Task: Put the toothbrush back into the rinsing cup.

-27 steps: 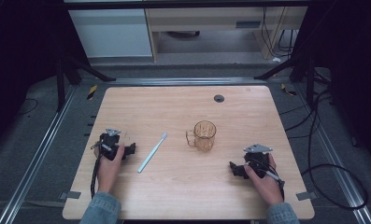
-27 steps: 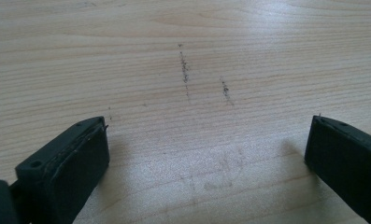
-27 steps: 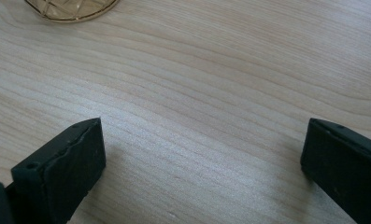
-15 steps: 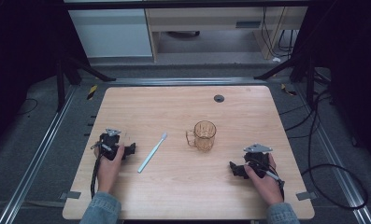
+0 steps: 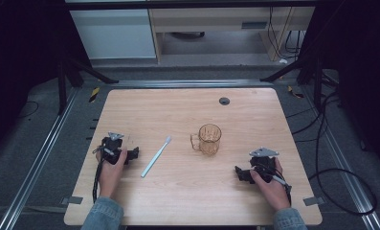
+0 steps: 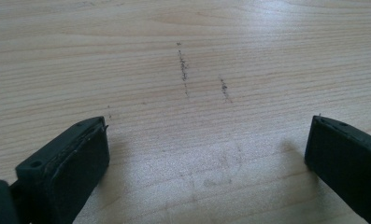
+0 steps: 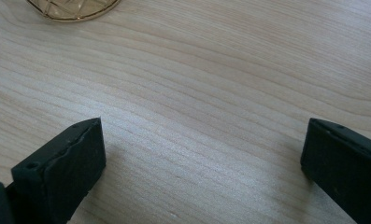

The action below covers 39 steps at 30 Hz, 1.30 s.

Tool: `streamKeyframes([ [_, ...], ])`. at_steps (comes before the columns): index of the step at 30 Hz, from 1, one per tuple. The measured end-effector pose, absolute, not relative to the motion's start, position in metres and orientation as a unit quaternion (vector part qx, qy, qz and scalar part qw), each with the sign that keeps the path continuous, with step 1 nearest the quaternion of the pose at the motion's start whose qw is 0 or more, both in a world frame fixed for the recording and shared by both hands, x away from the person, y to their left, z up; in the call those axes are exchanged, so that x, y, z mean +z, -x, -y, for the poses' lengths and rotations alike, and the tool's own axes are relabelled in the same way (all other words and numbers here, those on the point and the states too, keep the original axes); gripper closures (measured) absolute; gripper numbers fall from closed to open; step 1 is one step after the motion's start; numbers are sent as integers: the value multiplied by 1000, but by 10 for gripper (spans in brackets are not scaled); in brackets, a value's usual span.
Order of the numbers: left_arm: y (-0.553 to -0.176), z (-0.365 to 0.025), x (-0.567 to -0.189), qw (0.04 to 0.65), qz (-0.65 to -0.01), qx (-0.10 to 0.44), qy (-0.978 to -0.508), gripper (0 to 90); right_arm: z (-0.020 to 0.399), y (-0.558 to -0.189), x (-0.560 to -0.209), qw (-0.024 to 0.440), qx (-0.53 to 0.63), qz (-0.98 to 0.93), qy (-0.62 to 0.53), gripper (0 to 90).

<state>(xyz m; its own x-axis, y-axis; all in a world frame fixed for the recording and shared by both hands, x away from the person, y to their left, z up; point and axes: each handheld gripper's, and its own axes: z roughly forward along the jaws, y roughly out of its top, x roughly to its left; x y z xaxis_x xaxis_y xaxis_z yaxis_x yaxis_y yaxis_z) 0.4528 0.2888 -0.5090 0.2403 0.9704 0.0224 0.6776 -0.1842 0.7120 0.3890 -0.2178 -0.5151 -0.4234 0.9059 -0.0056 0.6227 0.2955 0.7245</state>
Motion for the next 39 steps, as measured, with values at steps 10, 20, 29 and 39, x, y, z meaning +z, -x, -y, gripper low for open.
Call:
streamKeyframes([
  [10,-446,-288,-501,311,-552,255,-731,56,218,-388,-515,213,331,-777,-491,4],
  [20,-421,-256,-440,348,-490,243,-761,91,218,-389,-516,216,332,-778,-487,4],
  [29,-424,-215,-421,303,-447,193,-819,97,217,-387,-515,209,332,-773,-499,4],
  [39,-432,-186,-415,282,-424,163,-845,94,218,-388,-516,216,332,-776,-490,5],
])
